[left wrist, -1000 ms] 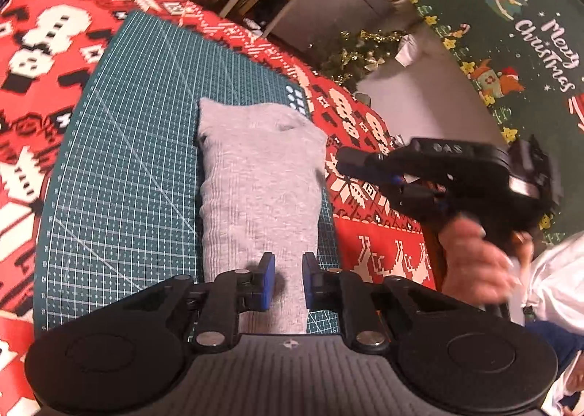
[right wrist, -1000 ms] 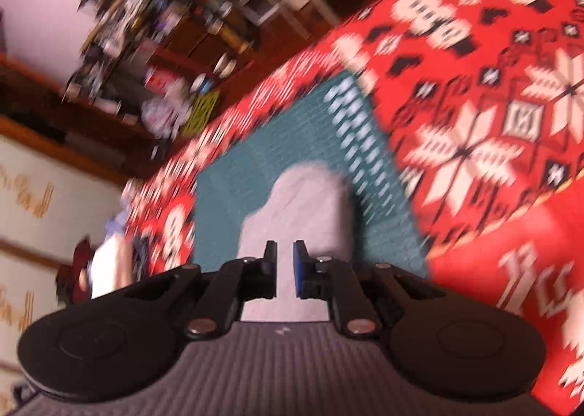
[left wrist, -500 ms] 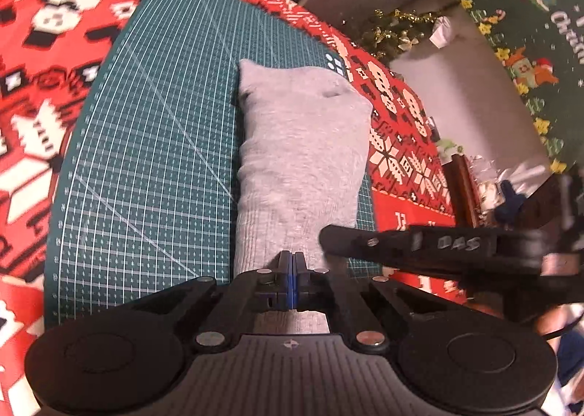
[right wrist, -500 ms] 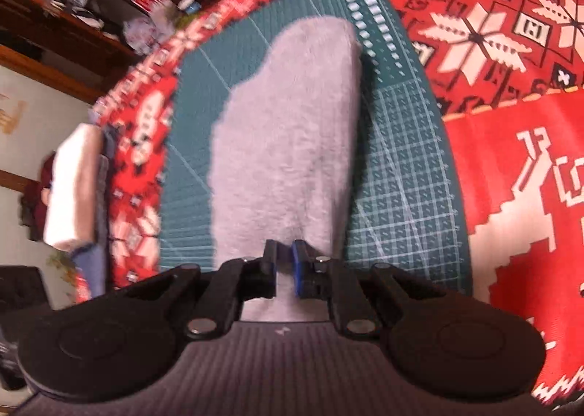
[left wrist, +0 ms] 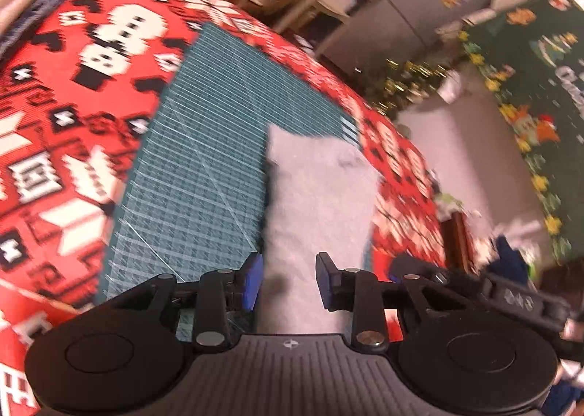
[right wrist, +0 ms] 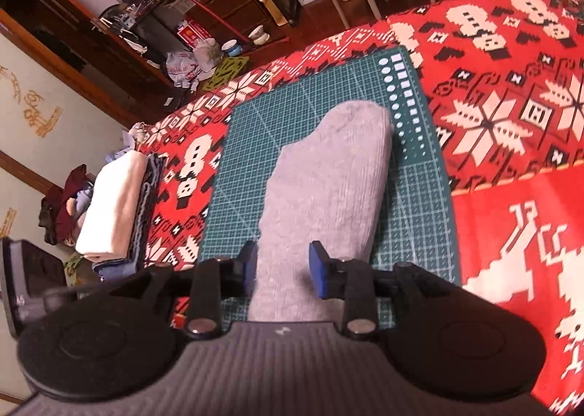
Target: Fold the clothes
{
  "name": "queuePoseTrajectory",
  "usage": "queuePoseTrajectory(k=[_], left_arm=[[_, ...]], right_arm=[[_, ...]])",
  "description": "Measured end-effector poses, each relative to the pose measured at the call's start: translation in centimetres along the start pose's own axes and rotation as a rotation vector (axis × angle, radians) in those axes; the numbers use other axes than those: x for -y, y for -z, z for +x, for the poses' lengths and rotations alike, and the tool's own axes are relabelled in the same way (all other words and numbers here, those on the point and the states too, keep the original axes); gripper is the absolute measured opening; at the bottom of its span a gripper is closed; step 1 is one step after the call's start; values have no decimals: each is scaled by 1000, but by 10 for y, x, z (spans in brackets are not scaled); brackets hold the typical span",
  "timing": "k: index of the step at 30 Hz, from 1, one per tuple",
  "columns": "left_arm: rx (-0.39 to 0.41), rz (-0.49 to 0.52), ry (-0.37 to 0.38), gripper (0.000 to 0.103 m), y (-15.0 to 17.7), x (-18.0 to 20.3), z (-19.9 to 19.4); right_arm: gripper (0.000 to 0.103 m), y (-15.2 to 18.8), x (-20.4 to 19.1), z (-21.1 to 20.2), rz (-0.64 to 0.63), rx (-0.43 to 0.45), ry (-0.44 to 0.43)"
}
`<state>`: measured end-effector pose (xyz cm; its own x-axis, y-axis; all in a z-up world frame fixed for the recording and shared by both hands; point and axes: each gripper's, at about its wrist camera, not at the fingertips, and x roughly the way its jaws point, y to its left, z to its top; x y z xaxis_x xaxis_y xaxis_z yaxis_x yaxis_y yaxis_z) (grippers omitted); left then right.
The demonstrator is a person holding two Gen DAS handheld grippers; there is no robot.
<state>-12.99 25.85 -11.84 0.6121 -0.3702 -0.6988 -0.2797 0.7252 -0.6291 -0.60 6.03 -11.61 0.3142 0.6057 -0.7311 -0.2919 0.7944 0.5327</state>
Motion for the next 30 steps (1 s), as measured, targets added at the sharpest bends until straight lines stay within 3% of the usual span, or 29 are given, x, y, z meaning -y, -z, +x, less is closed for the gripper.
queuePoseTrajectory(k=[1,3,5,7,10,14,18,23,25,30], left_arm=[[-3,-10,-13,31,-5,-2,3],[-1,-24,-53,45,-12,-4,8],[17,6,-132,49,-17,-2,13],[36,38,-174,49,-20,0,18],[64,90,-209,52,-26,3,27],[114,162,-241,65,-34,6,37],[133,285,-230,66,-43,12,47],[118,467,-302,65,-42,26,65],[120,507,-278,66,-42,31,68],[120,555,-224,66,-46,38,75]], right_arm=[[37,-3,1,1,1,0,7],[44,-10,4,4,6,1,27],[58,-16,7,9,-2,18,71],[81,-19,9,14,-6,42,101],[91,-23,12,19,-5,82,138],[101,-23,16,19,-13,127,185],[102,-23,20,20,-46,165,216],[102,-25,24,26,-175,185,201],[102,-26,25,27,-224,194,194],[102,-27,36,20,-186,265,160]])
